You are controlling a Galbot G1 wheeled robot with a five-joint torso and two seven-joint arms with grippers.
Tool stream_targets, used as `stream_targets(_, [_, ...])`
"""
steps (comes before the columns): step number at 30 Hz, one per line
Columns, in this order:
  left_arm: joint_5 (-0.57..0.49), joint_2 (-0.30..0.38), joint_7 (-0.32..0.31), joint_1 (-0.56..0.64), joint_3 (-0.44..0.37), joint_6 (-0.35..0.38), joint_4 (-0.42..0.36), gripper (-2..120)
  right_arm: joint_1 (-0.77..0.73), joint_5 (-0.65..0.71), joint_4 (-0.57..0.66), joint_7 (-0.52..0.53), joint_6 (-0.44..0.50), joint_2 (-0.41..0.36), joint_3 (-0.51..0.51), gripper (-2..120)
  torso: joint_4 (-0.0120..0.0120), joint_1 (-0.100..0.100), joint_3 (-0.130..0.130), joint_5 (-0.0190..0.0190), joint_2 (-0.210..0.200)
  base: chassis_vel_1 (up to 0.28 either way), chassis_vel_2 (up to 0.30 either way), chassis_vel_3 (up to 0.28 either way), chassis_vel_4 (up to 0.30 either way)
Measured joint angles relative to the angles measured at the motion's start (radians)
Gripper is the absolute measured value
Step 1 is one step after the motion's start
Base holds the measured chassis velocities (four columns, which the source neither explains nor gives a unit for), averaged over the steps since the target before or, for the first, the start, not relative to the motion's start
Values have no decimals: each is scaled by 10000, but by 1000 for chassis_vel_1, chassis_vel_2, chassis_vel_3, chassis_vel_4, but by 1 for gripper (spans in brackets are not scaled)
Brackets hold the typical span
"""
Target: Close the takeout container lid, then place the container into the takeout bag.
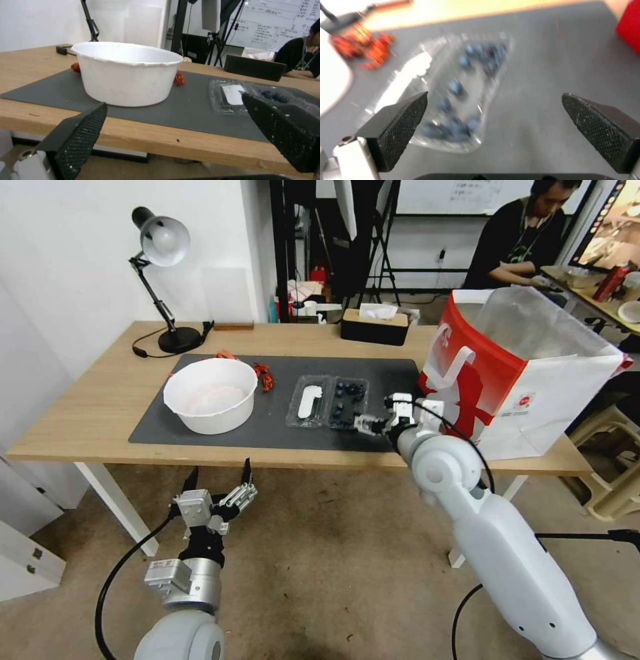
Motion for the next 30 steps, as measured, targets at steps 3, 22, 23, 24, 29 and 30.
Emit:
stream_targets(3, [-14,14,-4,-12,-3,9,11,100,-272,-333,313,-447,482,-128,137,100,0,0,0,-1,0,0,0,0,0])
stream_targets(22, [-267,418,-74,-31,-28,-30,51,100,-7828,-8394,2941,-3306,8090,22,1626,100,-3,-1,-3,-2,1,0,0,0,0])
stream_targets(23, [-272,436,-78,-33,-28,-37,55,100,-8221,-8769,2957,-3227,8384,183,1585,100,-5,-1,-2,0,1,0,0,0,0])
stream_targets(24, [-272,436,-78,-33,-28,-37,55,100,-8221,-8769,2957,-3227,8384,183,1585,100,-5,-1,-2,0,1,0,0,0,0])
stream_targets(29, [-278,482,-87,-28,-28,-72,74,100,-9334,-9687,2855,-2909,9238,712,1431,100,-3,-1,-1,-2,2,0,0,0,0])
stream_targets(30, [-278,496,-87,-29,-21,-82,81,100,-9465,-9754,2768,-2796,9343,763,1409,100,-2,-2,-2,-1,2,0,0,0,0])
